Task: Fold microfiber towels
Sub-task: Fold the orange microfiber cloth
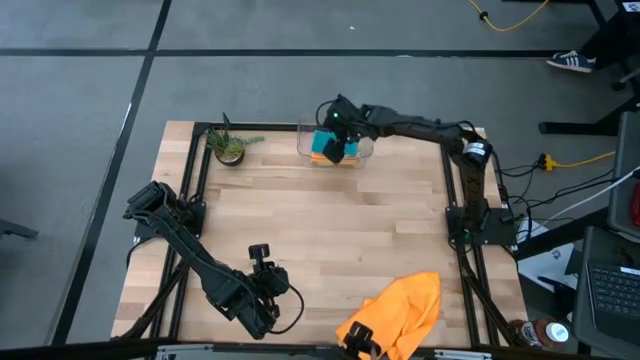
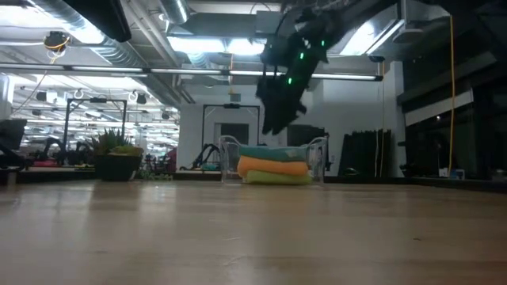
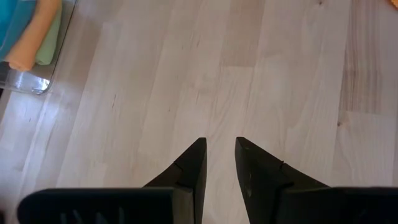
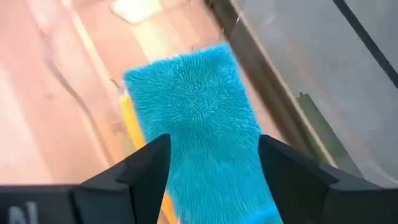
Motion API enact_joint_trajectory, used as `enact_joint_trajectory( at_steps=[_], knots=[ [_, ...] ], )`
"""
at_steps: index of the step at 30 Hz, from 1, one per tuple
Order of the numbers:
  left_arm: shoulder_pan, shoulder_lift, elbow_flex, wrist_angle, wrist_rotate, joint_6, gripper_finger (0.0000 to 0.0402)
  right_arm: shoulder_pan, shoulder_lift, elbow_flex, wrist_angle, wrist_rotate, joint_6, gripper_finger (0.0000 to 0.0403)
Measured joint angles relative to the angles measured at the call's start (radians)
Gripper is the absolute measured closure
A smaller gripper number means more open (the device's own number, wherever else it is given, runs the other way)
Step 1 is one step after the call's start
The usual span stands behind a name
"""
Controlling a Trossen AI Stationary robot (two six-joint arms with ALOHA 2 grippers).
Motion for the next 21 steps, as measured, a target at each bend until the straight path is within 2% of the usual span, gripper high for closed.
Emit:
enact_joint_trajectory(
  at_steps=[6, 10, 15, 21],
  knots=[
    [0.0, 0.0, 0.0, 0.0, 0.0, 0.0, 0.0324, 0.022, -0.072, 0.133, -0.254, 0.0, 0.121, 0.0158],
    [0.0, 0.0, 0.0, 0.001, 0.0, 0.0, 0.0324, 0.066, -0.128, 0.176, -0.499, 0.008, 0.155, 0.0158],
    [0.0, 0.0, 0.0, 0.004, 0.0, 0.0, 0.0324, 0.159, -0.243, 0.175, -0.738, 0.086, 0.228, 0.0158],
    [0.009, 0.0, 0.0, 0.01, 0.0, 0.0, 0.0324, 0.364, -0.434, 0.044, -0.797, 0.092, 0.365, 0.0158]
  ],
)
